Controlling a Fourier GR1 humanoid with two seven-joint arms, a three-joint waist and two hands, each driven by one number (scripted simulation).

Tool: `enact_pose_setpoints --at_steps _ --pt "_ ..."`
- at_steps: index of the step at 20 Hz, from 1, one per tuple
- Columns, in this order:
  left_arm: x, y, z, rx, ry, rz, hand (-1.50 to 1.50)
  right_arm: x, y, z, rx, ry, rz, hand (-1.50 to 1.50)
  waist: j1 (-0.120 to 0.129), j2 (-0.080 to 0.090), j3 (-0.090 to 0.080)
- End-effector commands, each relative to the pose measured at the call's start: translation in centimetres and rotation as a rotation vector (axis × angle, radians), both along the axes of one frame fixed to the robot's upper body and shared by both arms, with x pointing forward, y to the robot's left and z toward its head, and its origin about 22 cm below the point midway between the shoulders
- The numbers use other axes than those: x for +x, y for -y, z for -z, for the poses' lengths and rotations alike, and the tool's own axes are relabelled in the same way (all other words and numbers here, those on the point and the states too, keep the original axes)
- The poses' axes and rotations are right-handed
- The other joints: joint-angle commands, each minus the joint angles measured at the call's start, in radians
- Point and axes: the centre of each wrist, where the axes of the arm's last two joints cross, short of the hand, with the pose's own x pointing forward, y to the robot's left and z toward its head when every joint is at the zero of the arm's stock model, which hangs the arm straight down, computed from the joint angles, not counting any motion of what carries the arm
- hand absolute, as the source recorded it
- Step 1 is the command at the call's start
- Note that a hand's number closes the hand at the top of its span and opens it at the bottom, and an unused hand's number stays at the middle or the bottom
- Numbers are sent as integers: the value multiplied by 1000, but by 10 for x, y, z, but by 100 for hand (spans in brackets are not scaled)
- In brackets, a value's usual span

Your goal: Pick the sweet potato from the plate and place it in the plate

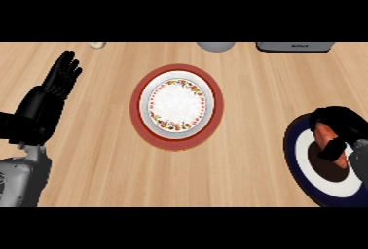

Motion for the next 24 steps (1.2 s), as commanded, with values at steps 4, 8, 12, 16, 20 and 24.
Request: enact_pose_setpoints --at_steps 4,8,12,16,20,24 --pt "5 18 -10 10 20 32 0 44 35 -50 -37 206 -34 150 42 16 9" --pt "8 12 1 13 21 20 0 45 43 -48 -7 333 -109 150 24 15 8" --pt "7 6 7 15 -12 0 0 79 7 -81 177 337 -217 150 12 5 6" --pt "6 -4 -2 -6 -25 -19 0 85 -8 -96 353 430 -363 150 -8 -4 5" --pt "-4 -5 5 12 -21 -23 0 90 -25 -108 584 449 -452 150 -16 -10 5" --pt "3 -15 -8 0 -33 -32 0 95 -71 -114 671 414 -517 150 -24 -9 4"
